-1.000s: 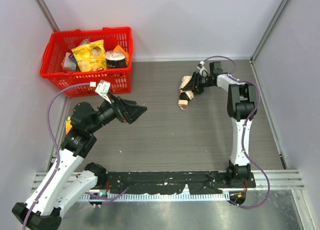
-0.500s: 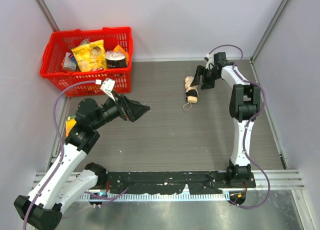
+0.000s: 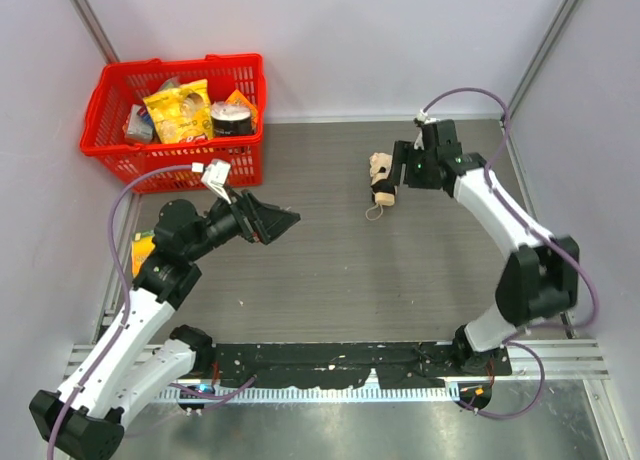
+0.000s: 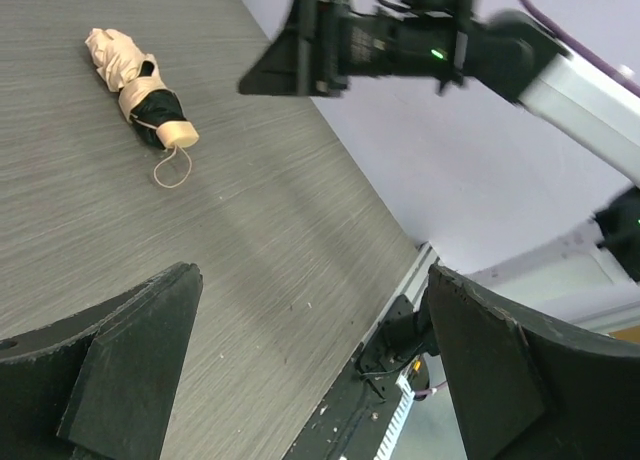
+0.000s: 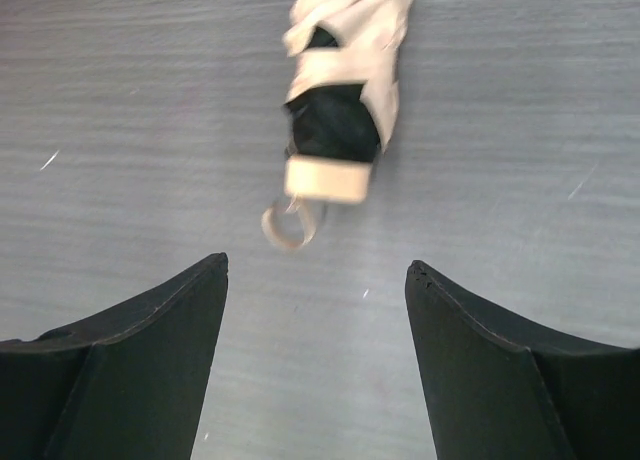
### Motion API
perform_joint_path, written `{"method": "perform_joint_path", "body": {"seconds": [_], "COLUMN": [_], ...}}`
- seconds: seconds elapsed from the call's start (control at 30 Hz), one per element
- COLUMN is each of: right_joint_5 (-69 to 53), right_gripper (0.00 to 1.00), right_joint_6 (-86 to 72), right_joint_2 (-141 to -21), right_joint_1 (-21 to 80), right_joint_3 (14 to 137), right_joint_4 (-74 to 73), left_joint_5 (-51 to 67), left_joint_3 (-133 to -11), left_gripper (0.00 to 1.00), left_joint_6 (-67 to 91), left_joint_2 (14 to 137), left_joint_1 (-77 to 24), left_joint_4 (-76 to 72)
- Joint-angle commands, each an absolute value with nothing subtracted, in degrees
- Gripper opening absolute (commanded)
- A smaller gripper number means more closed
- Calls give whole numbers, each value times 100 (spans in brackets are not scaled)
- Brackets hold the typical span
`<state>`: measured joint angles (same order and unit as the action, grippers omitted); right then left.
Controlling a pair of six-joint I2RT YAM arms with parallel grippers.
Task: Put away the umbrella
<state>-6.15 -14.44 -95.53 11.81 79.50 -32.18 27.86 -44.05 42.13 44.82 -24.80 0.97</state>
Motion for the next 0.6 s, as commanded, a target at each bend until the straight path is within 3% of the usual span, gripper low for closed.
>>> {"method": "perform_joint_path", "body": {"seconds": [0.0, 0.3, 0.57], "right_joint_5": [947, 1090, 916], "right_gripper": [76, 80, 82], "right_joint_6": [-1872, -2189, -2259], "right_joint_2": [-7799, -4030, -2603], "right_joint_1": [1924, 2435, 2435], "right_joint_3": [6658, 4159, 3648], "right_joint_4": [-2558, -1899, -1846], "left_joint_5": [2453, 1477, 923], "left_joint_3": [-4149, -3104, -2918], "left_gripper": [100, 100, 100], "left_joint_6": [4342, 4412, 4351], "left_joint_2": [4114, 2902, 1917], "left_joint_1": [-2505, -2505, -2505], "left_joint_4": [-228, -562, -633]}}
